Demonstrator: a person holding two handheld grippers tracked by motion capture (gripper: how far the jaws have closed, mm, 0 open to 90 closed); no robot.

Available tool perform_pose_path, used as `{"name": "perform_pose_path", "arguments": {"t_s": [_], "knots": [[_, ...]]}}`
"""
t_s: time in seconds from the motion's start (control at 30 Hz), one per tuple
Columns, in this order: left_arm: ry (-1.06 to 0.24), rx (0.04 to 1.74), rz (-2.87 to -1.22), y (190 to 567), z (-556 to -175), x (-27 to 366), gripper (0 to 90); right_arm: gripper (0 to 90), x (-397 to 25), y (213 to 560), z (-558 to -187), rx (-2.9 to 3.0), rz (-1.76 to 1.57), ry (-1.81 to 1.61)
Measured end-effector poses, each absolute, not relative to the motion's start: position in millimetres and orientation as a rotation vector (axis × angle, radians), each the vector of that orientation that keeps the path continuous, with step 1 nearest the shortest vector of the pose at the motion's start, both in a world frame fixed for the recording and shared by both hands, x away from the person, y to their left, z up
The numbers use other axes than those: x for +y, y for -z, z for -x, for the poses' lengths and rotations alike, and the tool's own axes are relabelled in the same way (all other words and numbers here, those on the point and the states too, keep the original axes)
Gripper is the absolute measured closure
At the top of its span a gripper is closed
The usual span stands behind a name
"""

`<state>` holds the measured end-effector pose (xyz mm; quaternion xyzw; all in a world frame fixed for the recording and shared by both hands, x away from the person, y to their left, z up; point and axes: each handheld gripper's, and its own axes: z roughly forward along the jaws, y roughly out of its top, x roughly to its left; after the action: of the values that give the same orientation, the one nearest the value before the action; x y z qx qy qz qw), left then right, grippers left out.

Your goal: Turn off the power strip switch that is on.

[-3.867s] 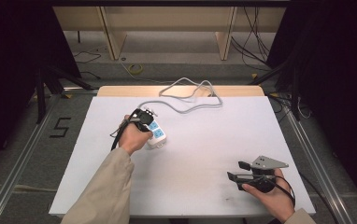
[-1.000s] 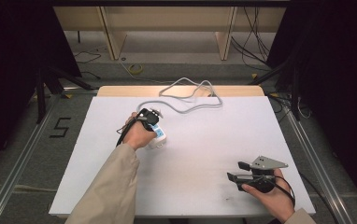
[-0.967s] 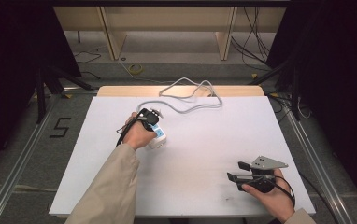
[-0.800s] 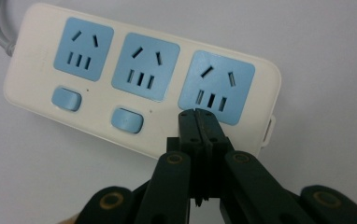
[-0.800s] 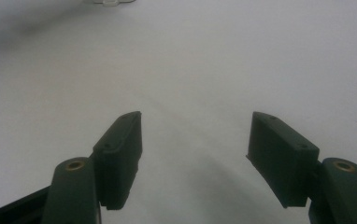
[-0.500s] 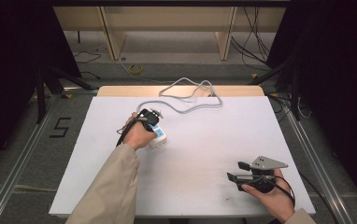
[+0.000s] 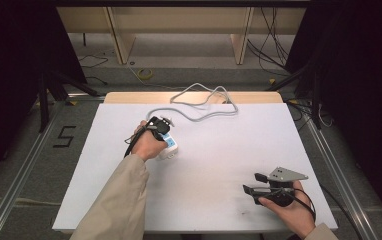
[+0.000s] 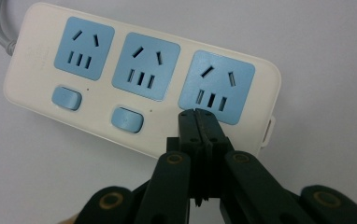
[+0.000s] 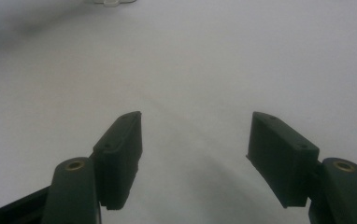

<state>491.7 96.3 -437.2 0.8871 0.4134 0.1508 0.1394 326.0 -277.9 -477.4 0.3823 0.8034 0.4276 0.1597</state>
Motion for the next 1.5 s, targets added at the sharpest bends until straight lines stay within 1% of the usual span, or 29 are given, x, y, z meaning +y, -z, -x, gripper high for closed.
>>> {"name": "perform_pose_path", "arguments": {"t_s": [0.73,0.97,1.27,1.37,1.5], "knots": [[-0.451,1.182,-2.547,438.0,-489.9,98.1,89.7,36.0,-277.7,477.0,-325.9,2.291,-1.097,-1.225],[-0.46,1.199,-2.488,435.9,-489.2,98.6,89.6,36.0,-277.6,477.2,-326.0,2.291,-1.097,-1.224],[-0.445,1.185,-2.484,435.9,-487.5,98.8,89.6,36.0,-277.7,476.9,-325.9,2.288,-1.099,-1.225],[-0.432,1.195,-2.449,433.9,-486.8,100.2,89.5,36.1,-277.9,477.0,-326.3,2.286,-1.094,-1.229],[-0.449,1.2,-2.412,429.7,-484.7,102.2,89.3,36.0,-277.7,476.9,-326.1,2.287,-1.094,-1.228]]}}
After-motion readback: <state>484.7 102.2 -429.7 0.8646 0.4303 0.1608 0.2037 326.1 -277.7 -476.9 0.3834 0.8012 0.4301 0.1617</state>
